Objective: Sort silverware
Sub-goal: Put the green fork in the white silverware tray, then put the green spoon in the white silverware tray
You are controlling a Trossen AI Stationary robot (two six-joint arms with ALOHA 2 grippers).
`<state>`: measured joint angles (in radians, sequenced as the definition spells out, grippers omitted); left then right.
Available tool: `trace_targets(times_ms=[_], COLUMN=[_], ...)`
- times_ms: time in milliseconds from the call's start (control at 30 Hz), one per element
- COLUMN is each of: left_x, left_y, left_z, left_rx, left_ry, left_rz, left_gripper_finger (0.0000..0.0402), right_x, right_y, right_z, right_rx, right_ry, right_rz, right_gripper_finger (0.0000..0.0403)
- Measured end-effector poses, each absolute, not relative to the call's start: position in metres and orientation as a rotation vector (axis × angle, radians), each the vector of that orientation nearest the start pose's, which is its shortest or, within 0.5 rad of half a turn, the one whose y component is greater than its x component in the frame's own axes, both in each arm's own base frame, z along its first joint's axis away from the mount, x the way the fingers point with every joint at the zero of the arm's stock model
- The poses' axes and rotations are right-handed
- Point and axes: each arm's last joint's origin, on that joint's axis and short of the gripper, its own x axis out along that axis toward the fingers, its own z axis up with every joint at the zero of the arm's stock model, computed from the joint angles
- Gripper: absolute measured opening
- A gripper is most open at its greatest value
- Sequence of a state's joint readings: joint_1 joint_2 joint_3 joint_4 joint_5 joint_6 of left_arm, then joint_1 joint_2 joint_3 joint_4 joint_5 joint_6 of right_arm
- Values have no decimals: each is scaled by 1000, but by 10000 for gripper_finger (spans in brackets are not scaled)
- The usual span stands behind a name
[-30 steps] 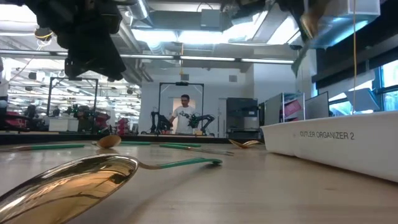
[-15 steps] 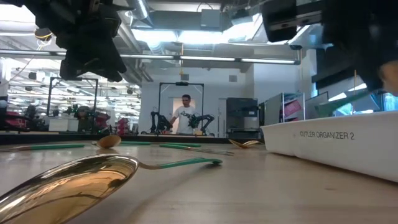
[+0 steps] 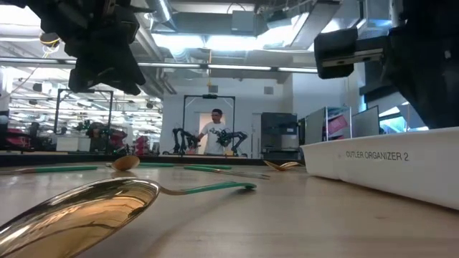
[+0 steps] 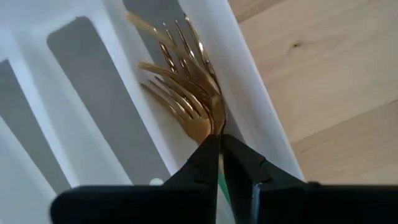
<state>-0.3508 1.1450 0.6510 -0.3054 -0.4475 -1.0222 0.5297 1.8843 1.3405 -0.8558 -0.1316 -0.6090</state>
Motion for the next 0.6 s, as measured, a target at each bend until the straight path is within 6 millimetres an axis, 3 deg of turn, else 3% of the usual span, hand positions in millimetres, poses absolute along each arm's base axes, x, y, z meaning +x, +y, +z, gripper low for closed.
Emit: trace_targets(times_ms=[300, 600], left_x=[211, 211], left_y=[-64, -64], left_z=[213, 213], left_rx=[-669, -805], left_ry=[604, 568], left_rz=[451, 505], left_gripper_finger=[95, 95], right_x=[310, 317], right_y=[186, 184], right_z=[185, 199], right_rx=[-773, -798], right_ry=[1166, 1208], right_rz=[953, 708], right_gripper_finger=[61, 71])
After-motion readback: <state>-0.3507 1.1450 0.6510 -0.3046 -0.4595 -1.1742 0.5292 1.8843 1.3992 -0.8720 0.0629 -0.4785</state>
